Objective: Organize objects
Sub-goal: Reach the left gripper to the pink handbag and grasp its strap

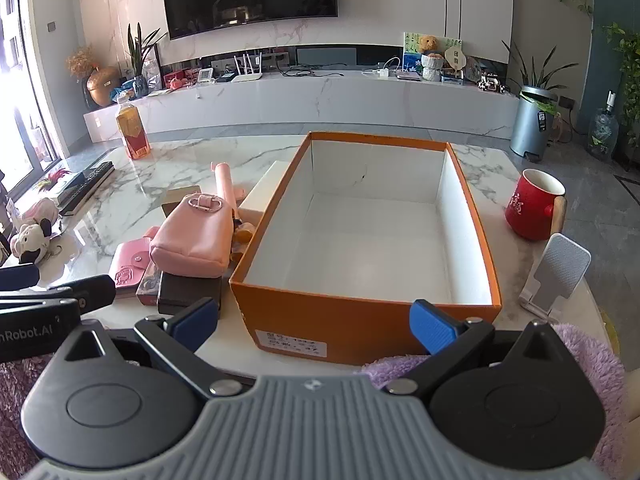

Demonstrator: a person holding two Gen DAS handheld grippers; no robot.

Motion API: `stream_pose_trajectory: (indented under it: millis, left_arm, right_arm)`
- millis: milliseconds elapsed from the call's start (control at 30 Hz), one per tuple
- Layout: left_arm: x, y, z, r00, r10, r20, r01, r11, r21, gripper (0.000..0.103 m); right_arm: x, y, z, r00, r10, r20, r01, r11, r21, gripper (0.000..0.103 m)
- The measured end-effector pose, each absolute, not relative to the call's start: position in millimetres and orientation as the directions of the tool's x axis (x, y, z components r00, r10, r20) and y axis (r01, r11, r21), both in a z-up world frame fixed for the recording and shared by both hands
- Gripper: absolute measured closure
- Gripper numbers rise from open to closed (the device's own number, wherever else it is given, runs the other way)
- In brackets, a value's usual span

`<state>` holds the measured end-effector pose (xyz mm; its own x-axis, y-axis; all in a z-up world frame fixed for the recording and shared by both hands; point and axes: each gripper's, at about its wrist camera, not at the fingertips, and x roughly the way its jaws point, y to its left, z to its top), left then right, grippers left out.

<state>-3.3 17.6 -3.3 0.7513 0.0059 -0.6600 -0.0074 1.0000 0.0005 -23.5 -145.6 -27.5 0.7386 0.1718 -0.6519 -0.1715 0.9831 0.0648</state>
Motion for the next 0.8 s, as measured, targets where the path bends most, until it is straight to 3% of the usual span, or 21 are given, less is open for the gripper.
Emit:
stream_pose_trajectory:
  millis: [367, 600, 667, 733, 800]
  left_arm:
    - [19, 36, -12, 0.706, -0.080, -0.703, 0.043, 0.997, -0.070, 0.000]
    - [55, 62, -16, 0.665, -0.170, -0.727, 0.055, 0.982, -0.180, 0.024]
    - [68, 69, -19, 0.653, -0.195, -0.732, 0.051, 0.975, -0.214, 0.032]
    - [82, 77, -23, 0.646, -0.223, -0.730, 0.037, 0.965, -0.261, 0.033]
    - [98, 83, -28, 0.637, -0.245, -0.731, 0.017, 0.952, -0.305, 0.034]
  right_arm:
    - [-7, -136, -27, 0.749, 0.218, -0.625, -0.225, 0.972, 0.069, 0.003]
    - [19, -106, -19, 0.742, 0.291, -0.604, -0.357, 0.934, 0.012, 0.020]
    - [30, -95, -19, 0.737, 0.302, -0.604, -0.387, 0.922, -0.011, 0.031]
    - [45, -86, -21, 0.733, 0.303, -0.609, -0.402, 0.915, -0.029, 0.038]
    - [60, -77, -25, 0.723, 0.308, -0.619, -0.424, 0.904, -0.045, 0.053]
